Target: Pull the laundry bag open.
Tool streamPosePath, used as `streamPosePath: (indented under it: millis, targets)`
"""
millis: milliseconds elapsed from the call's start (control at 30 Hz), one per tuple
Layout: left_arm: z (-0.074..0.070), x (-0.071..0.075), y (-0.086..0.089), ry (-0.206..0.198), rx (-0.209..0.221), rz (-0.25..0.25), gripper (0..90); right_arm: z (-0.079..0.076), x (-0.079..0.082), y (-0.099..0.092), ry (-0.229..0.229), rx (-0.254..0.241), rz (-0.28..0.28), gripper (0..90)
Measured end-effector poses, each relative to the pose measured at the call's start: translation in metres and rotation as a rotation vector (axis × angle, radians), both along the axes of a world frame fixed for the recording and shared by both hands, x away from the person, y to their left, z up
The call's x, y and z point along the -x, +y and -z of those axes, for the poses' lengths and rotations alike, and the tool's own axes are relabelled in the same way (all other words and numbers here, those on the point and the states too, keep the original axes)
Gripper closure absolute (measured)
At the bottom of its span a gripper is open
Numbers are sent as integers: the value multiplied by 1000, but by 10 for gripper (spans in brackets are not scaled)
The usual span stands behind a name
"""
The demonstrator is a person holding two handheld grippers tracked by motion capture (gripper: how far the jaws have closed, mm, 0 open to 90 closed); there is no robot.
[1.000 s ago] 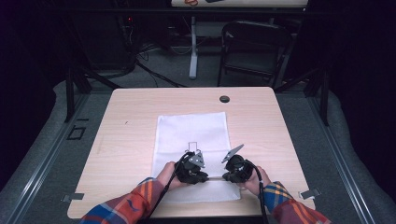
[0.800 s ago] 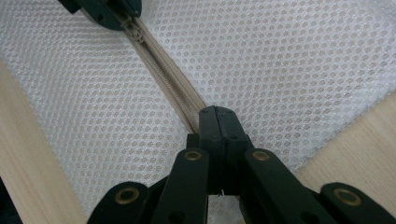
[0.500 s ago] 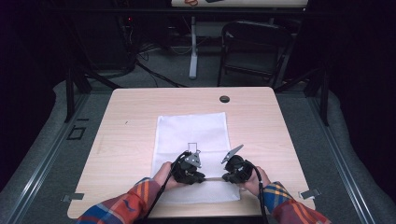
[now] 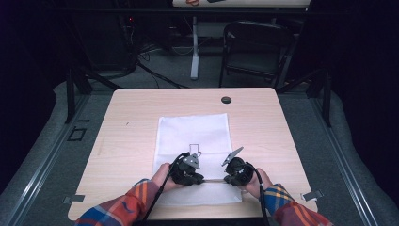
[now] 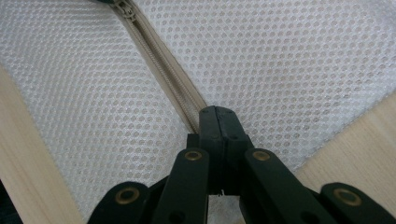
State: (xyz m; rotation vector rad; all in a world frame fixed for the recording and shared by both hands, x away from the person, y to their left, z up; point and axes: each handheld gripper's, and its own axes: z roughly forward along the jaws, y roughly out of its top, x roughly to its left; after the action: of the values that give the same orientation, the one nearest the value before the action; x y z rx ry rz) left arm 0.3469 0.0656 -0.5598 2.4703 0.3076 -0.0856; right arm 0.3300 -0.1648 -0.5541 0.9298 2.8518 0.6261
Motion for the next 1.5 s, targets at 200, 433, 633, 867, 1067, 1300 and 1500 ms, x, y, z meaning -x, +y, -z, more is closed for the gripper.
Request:
streamPosePath:
  millis: [200,433,633,867,1067,1300,1500]
  targets:
    - [-1,1,2,3,10,3,815,0,0,0,1,2,-4,900]
    - [0,1,15,-28,-23,-16,900,0,0,-1,5,-3,1,900]
    - [-3,1,22,-3,21,-50,874,0,-2,-5,13,3,14,900]
    - [4,4,-1,-12,30,-18,694,0,-3,-7,19,-13,13,900]
    - [8,8,-12,-68,8,-3,771,0,-2,-6,15,-9,15,900]
    - [5,18,-17,-173,-35,25,804,0,-2,-6,14,-3,16,900]
    - [6,14,-14,-101,1,17,791,0,-2,-6,17,-6,19,900]
